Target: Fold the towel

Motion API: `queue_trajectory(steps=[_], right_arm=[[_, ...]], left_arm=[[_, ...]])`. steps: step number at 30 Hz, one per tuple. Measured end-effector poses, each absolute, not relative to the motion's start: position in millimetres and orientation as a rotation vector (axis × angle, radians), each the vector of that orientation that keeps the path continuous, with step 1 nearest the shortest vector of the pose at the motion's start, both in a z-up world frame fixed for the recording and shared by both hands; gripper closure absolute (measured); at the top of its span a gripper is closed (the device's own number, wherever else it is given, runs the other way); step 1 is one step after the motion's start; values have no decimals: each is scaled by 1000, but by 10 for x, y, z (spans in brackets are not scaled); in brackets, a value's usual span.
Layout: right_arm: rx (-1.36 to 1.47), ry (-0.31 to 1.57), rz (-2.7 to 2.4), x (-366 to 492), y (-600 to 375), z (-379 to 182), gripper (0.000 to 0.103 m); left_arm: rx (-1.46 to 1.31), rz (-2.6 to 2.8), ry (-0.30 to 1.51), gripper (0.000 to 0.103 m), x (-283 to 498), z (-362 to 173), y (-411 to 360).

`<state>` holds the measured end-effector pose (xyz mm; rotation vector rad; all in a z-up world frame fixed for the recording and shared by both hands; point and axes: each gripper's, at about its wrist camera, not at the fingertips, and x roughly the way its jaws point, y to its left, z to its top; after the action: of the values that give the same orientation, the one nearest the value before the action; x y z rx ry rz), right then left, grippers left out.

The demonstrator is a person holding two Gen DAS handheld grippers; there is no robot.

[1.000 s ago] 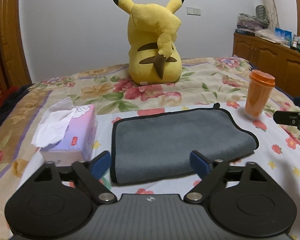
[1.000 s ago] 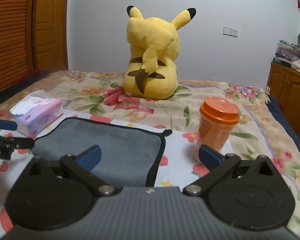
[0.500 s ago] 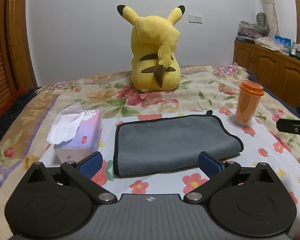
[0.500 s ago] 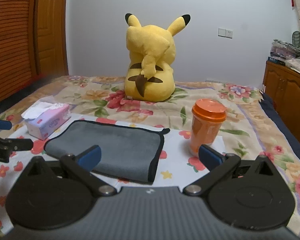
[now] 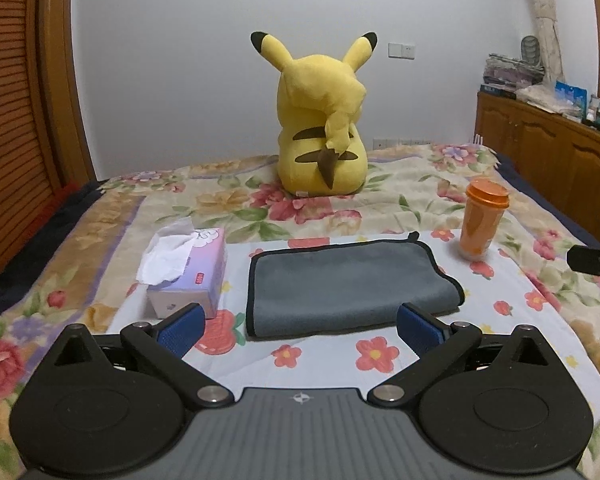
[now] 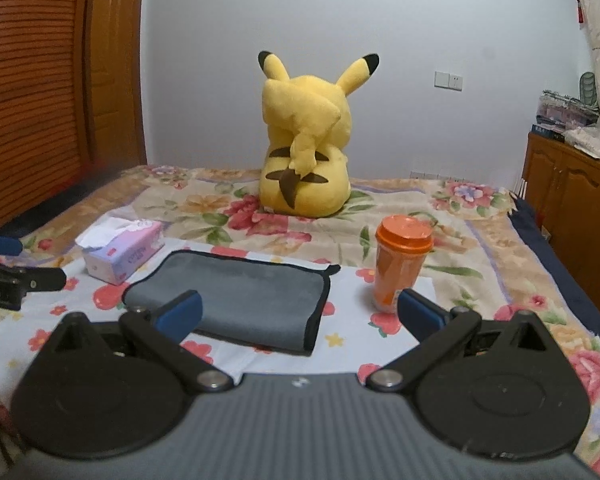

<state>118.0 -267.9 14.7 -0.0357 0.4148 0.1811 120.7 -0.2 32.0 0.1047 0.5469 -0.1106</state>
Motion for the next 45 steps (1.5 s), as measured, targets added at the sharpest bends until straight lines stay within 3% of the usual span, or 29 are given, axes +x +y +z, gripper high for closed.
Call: queue_trajectory(steps=[17,45], right_arm=[[-17,377,172,717,-2733,374,0],[12,472,203,351,-2555,-170,0]], left_arm=[[104,-129,507,0,598,589,-68],[106,-164,615,0,226,-107,-274]])
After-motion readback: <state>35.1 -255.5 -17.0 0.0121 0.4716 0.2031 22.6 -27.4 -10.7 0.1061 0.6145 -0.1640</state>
